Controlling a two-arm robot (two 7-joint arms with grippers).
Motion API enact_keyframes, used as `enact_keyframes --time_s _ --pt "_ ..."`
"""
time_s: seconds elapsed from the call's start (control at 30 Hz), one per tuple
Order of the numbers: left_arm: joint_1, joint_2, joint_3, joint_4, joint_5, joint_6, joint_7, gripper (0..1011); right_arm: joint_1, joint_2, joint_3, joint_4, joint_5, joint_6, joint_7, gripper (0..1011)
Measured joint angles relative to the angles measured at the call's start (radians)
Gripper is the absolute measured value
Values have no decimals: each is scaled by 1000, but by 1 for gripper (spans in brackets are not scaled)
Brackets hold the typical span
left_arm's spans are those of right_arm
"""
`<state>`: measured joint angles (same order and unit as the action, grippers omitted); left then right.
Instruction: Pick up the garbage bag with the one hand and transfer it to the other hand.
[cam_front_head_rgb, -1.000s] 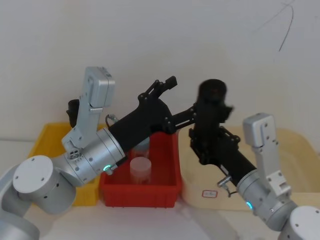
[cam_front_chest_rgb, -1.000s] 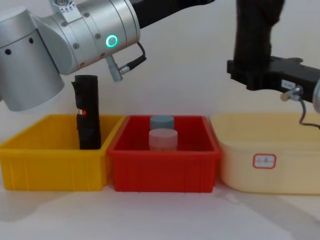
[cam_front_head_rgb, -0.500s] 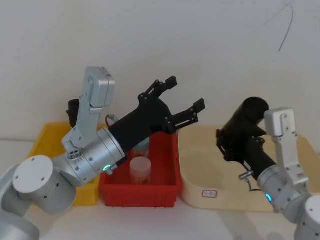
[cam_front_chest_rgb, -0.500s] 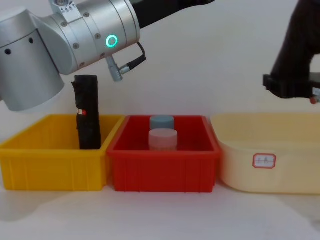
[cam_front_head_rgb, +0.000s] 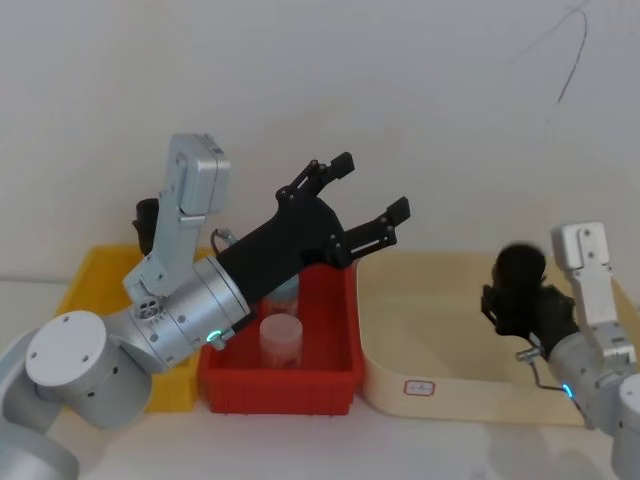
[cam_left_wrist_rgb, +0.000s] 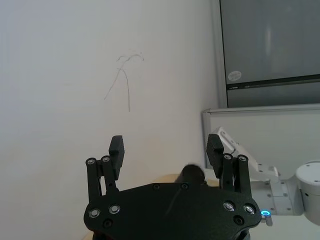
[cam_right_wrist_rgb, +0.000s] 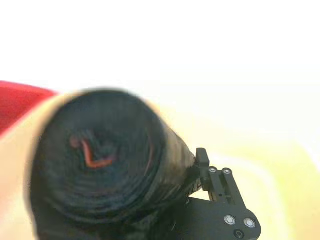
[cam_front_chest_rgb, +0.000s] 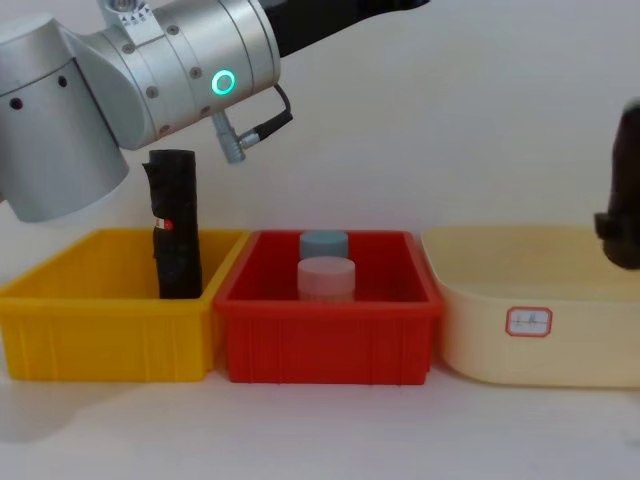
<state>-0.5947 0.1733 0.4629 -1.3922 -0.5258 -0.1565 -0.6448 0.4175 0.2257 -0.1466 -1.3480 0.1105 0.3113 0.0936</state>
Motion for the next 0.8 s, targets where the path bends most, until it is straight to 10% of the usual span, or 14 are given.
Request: enact_keyframes --time_s 0.47,0.8 --pt "0 0 0 0 0 0 0 1001 23 15 31 9 -43 41 -62 1000" --pt "0 0 0 0 0 0 0 1001 -2 33 39 -100 -51 44 -50 1004"
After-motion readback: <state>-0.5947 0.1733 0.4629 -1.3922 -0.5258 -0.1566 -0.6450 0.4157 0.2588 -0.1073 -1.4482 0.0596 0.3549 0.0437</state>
